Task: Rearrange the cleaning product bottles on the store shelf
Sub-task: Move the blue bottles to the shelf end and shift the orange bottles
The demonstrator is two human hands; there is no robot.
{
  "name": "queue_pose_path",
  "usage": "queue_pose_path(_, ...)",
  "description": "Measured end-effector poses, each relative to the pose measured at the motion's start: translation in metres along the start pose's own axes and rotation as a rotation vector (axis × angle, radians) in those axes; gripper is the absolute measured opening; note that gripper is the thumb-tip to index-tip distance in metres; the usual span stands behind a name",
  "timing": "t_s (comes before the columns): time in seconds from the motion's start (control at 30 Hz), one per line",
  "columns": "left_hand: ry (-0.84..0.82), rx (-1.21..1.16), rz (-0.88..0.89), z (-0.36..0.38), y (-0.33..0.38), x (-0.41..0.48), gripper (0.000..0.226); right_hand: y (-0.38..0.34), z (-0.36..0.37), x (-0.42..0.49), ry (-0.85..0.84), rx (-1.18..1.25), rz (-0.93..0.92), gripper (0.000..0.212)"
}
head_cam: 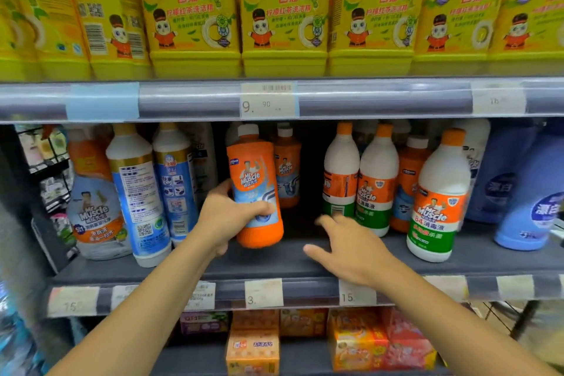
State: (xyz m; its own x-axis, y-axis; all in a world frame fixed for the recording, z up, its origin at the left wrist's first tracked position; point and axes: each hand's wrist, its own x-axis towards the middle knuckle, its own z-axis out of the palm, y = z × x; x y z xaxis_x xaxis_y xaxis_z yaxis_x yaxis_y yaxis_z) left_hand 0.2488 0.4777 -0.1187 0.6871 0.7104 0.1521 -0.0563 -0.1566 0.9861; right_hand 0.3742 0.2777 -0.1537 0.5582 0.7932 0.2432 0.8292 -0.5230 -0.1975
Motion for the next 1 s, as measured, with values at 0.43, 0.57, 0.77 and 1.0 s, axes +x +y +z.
queue_pose_path(0.43,0.044,0.029,-0.059,0.048,-0.032,0.039,0.064,0.014,0.029,-0.022,0.005,-0.149,-0.068,0.088)
queue_pose_path(0.57,0.014,0.104,-0.037,0.055,-0.032,0.049,0.069,0.014,0.030,-0.022,0.020,-0.141,-0.075,0.087)
queue_pose_path(0.77,0.055,0.199,-0.014,0.064,-0.036,0.063,0.083,0.015,0.033,-0.021,0.041,-0.125,-0.067,0.087)
queue_pose_path(1.0,0.064,0.214,0.006,0.066,-0.040,0.065,0.081,0.015,0.033,-0.021,0.042,-0.124,-0.065,0.086)
